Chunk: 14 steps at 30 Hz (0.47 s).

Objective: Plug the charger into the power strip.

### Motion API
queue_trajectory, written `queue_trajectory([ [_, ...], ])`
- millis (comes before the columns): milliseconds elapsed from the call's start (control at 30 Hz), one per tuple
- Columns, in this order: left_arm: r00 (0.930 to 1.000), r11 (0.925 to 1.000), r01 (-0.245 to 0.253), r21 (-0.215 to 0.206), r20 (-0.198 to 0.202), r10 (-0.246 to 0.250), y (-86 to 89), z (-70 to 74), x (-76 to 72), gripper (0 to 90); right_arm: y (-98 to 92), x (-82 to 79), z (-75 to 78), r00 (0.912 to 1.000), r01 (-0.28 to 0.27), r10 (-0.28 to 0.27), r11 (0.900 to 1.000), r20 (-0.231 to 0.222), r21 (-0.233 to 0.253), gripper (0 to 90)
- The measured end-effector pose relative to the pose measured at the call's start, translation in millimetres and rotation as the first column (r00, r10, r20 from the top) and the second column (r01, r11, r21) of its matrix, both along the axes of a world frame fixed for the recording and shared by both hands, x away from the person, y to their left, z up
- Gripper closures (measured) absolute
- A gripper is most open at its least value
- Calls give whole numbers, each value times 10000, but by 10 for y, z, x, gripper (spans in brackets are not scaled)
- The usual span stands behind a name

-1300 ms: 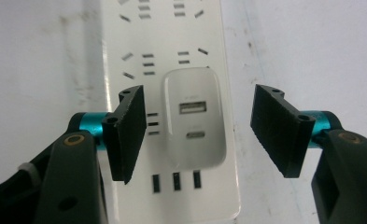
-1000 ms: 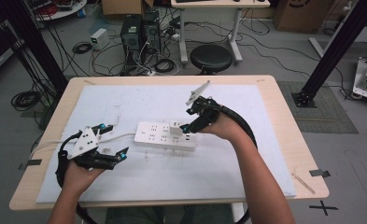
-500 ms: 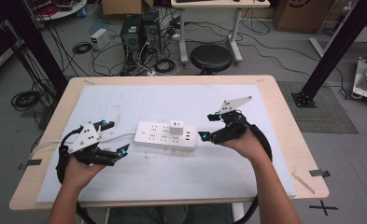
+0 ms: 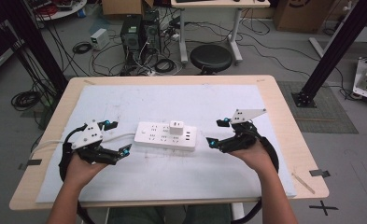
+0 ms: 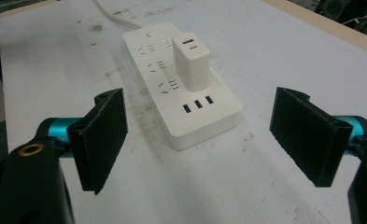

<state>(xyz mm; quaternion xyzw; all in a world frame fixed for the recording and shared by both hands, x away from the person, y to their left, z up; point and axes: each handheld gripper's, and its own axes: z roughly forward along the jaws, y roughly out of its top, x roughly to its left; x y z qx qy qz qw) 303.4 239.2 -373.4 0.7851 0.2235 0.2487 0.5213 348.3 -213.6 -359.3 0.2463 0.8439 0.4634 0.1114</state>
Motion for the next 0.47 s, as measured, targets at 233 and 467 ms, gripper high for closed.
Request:
queue_trajectory([
  [233, 10000, 10000, -80, 31, -33, 80, 15, -5, 4, 104, 46, 13, 8, 9999, -170, 170, 9997, 10, -193, 195],
  [467, 9998, 9999, -167, -3, -121, 167, 37, -12, 17, 104, 48, 36, 4, 9999, -153, 153, 9997, -17, -211, 195],
])
